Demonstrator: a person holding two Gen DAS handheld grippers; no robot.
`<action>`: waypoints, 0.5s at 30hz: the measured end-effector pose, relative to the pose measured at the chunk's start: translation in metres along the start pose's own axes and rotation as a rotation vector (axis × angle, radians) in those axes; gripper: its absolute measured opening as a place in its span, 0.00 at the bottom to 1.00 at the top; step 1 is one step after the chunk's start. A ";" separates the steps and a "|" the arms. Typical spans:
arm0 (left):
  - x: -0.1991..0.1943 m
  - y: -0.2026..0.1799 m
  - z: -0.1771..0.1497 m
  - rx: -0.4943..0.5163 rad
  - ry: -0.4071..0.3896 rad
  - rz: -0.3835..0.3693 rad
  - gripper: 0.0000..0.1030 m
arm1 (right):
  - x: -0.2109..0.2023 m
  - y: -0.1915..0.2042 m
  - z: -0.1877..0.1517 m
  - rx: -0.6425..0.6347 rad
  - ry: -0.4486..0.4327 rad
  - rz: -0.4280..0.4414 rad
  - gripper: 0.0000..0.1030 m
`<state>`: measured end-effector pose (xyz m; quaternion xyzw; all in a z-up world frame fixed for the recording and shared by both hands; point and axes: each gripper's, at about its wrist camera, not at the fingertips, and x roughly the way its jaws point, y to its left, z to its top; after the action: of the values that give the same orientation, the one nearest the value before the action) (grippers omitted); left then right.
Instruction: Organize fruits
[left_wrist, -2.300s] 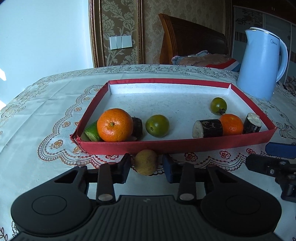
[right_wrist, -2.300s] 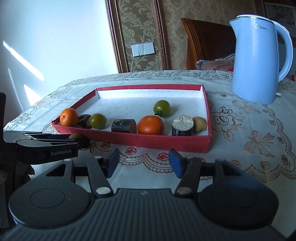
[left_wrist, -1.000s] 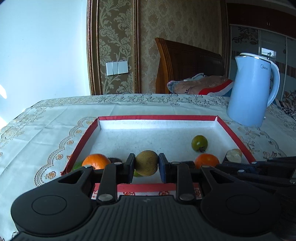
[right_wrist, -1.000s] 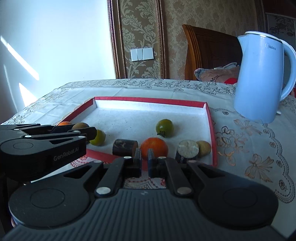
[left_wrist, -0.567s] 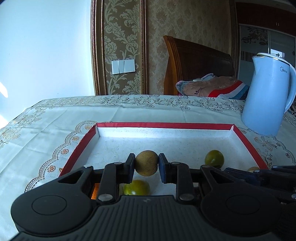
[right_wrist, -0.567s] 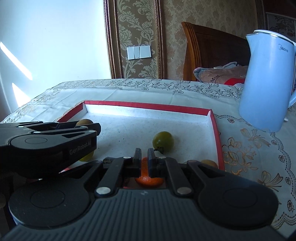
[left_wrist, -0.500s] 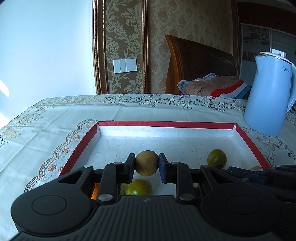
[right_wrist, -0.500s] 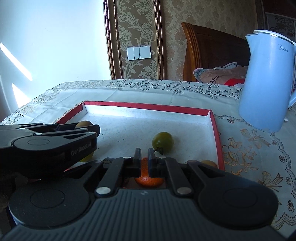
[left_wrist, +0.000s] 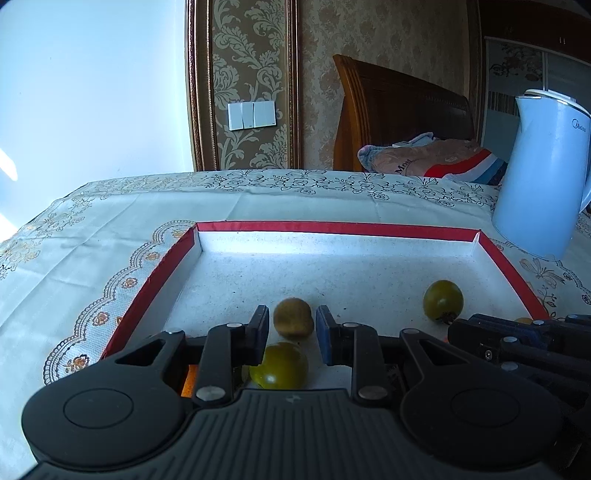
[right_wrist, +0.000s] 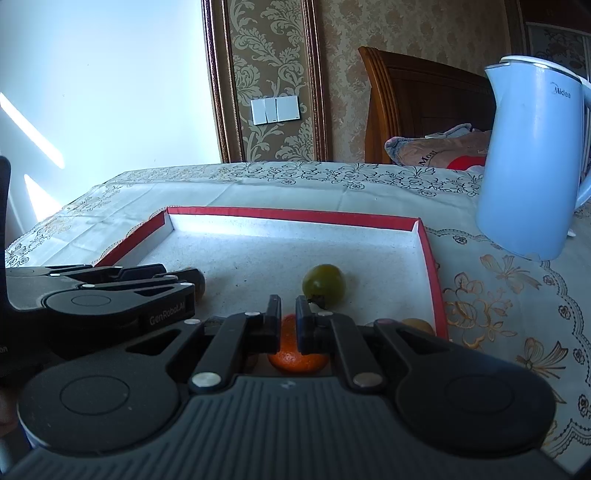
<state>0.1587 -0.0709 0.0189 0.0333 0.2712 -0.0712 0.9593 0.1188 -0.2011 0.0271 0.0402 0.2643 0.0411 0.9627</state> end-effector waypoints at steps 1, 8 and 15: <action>0.000 0.000 0.000 0.001 0.001 -0.001 0.26 | 0.000 0.000 0.000 0.000 0.000 0.000 0.09; -0.005 0.002 -0.001 -0.007 0.002 0.001 0.27 | -0.006 -0.002 -0.001 0.017 -0.024 -0.008 0.21; -0.033 0.007 -0.009 -0.020 -0.024 0.009 0.39 | -0.034 0.000 -0.012 0.015 -0.069 -0.016 0.60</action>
<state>0.1278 -0.0589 0.0289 0.0240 0.2604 -0.0644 0.9631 0.0831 -0.2038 0.0341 0.0466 0.2317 0.0302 0.9712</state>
